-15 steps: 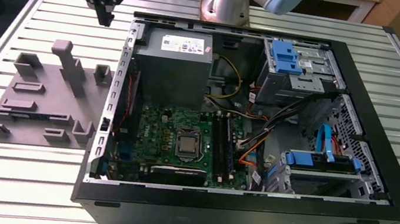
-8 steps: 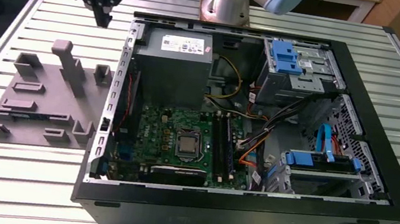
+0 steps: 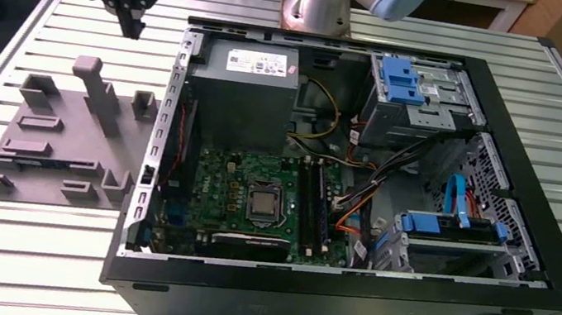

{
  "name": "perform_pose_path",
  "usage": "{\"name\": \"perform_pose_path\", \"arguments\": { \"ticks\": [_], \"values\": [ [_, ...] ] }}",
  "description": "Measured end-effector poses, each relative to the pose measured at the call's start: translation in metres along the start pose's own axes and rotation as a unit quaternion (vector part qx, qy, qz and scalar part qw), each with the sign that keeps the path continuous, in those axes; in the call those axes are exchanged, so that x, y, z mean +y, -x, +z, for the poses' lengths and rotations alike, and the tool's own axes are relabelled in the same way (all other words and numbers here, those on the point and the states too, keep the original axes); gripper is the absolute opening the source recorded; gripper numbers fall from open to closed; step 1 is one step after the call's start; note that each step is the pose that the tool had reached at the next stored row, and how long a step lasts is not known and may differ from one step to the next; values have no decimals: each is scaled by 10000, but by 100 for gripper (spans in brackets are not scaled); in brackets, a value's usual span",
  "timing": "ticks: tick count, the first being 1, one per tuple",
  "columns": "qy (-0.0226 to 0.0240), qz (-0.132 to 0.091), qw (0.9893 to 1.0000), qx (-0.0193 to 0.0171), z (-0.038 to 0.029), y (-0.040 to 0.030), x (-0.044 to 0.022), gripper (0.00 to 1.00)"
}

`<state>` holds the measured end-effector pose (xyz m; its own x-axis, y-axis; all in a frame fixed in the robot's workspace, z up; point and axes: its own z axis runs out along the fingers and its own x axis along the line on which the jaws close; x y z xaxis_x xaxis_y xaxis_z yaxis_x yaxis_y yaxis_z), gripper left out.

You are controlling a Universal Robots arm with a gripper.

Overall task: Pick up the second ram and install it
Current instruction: 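Reach for the second ram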

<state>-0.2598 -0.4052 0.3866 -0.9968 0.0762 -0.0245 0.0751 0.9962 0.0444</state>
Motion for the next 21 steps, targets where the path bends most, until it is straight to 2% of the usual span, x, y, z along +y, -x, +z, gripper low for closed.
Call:
{"name": "perform_pose_path", "arguments": {
  "ticks": [5,8,18,21],
  "values": [
    [0,0,10000,0,0,-5,-1,11],
    [-1,0,10000,1,-3,-51,-30,11],
    [0,0,10000,0,-14,-473,-139,11],
    [-1,0,10000,1,-16,-567,-163,11]
  ]
}}
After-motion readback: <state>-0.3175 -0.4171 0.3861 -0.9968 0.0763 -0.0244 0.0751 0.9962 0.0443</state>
